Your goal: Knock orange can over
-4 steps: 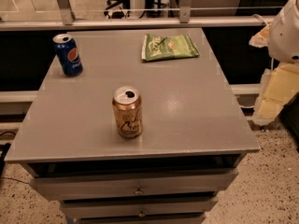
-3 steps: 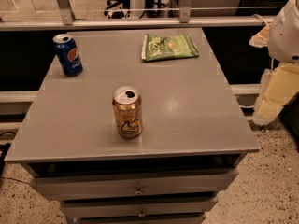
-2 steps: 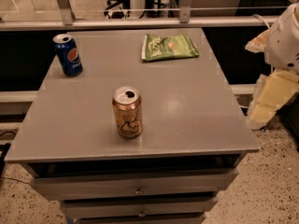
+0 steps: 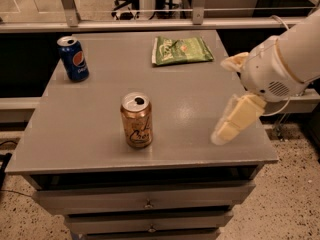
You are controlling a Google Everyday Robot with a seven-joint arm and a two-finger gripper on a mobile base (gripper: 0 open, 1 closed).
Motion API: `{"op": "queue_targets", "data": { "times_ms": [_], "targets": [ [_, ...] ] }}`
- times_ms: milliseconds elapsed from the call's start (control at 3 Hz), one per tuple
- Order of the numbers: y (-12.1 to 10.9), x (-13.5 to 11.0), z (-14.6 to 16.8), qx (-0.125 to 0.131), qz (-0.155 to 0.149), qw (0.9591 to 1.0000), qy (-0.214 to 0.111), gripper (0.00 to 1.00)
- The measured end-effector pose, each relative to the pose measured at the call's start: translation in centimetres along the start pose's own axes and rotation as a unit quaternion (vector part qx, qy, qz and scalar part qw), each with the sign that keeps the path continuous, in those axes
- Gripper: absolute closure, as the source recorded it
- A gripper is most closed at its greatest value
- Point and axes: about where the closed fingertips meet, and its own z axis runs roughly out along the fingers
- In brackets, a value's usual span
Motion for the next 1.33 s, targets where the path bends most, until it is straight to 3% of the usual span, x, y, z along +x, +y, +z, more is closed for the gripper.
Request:
{"op": "queue_targets", "data": {
  "times_ms": [333,667,1000,1333],
  "targets": [
    [0.9,-3.5,3.4,-0.012,-0.001,0.9964,-0.083,0.00],
    [2.3,-7.1,7.7,-0.024,0.006,0.9860,-0.165,0.00],
    [3.0,-9.0,10.3,-0.030,0.015,0.9775,-0.208,0.00],
    [2.1,-10.7,13.0,-0.025,0.031,0.9688,-0.244,0.00]
  ]
}}
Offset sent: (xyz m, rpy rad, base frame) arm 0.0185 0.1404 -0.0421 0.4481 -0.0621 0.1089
